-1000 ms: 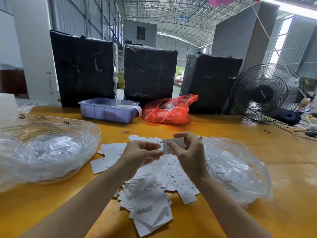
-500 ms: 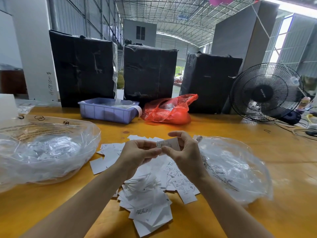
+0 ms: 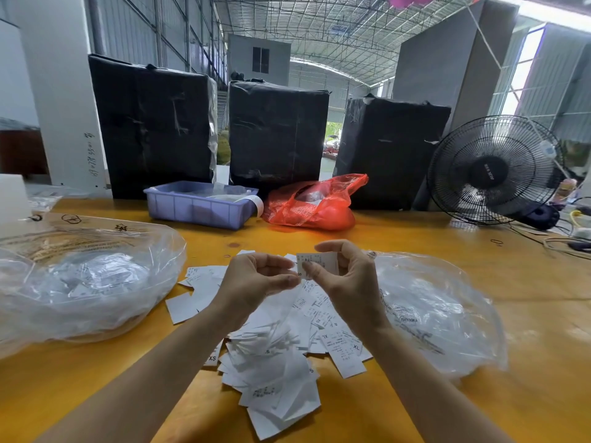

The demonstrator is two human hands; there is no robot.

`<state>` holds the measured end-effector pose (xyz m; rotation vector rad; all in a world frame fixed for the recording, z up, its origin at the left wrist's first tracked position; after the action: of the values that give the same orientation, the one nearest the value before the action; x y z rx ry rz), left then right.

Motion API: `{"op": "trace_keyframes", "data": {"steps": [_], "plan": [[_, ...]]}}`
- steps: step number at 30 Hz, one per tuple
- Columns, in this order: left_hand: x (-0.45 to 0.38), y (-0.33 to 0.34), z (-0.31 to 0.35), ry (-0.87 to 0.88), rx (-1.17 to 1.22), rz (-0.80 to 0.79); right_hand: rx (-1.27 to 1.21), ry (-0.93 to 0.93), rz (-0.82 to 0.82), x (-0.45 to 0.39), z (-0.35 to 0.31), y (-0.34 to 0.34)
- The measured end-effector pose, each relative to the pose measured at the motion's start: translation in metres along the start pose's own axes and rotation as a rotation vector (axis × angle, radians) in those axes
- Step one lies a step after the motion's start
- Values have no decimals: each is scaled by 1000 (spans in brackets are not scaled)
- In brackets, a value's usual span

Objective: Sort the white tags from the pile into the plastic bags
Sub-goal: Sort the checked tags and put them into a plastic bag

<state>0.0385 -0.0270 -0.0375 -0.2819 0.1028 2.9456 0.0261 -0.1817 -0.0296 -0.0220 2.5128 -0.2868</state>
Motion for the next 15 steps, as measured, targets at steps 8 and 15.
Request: {"op": "trace_keyframes", "data": {"steps": [8,15], "plan": [[0,1,0,13,-18,-20,130,-46,13,0,5,2],[-1,-3,0,50,-52,17,112,-16,-16,-1,5,4]]}}
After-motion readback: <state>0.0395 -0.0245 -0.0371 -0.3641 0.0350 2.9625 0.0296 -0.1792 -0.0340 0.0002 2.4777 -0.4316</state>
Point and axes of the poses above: each hand's wrist, its own x-axis away from the middle knuckle, its own y-axis out of the palm, z = x × y, the point moved 2 cm from there along -x, towards the middle knuckle, and after that the axes turned 7 degrees about -z, right-handed, at the moved point
